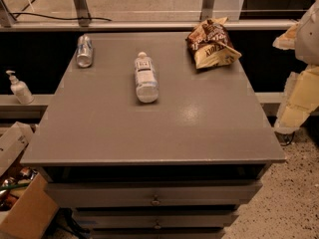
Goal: Place blue plastic bottle upright
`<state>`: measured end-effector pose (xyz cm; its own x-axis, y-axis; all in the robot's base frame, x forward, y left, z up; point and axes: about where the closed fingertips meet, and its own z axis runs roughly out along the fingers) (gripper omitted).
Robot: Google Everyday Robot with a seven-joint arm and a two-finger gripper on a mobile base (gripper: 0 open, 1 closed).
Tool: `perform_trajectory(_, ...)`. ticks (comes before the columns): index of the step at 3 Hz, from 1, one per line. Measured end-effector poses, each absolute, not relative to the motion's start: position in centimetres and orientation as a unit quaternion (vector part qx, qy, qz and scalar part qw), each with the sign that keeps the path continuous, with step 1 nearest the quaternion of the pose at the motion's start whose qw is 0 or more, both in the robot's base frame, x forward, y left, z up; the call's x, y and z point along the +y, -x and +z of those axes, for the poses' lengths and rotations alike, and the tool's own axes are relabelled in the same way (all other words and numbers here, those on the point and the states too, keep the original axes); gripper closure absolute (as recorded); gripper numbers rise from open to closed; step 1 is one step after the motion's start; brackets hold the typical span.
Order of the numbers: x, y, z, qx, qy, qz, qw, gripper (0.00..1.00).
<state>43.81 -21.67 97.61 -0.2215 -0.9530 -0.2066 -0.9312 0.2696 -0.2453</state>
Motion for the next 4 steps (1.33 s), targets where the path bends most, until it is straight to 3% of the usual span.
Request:
perform_trajectory(2,-20.8,-44.4,97.6,0.756,0.628,-0.035,0.179,0.00)
perform_trajectory(4,-15.3,-49.8,96.0,0.647,0.727,-0.006,0.231,0.00)
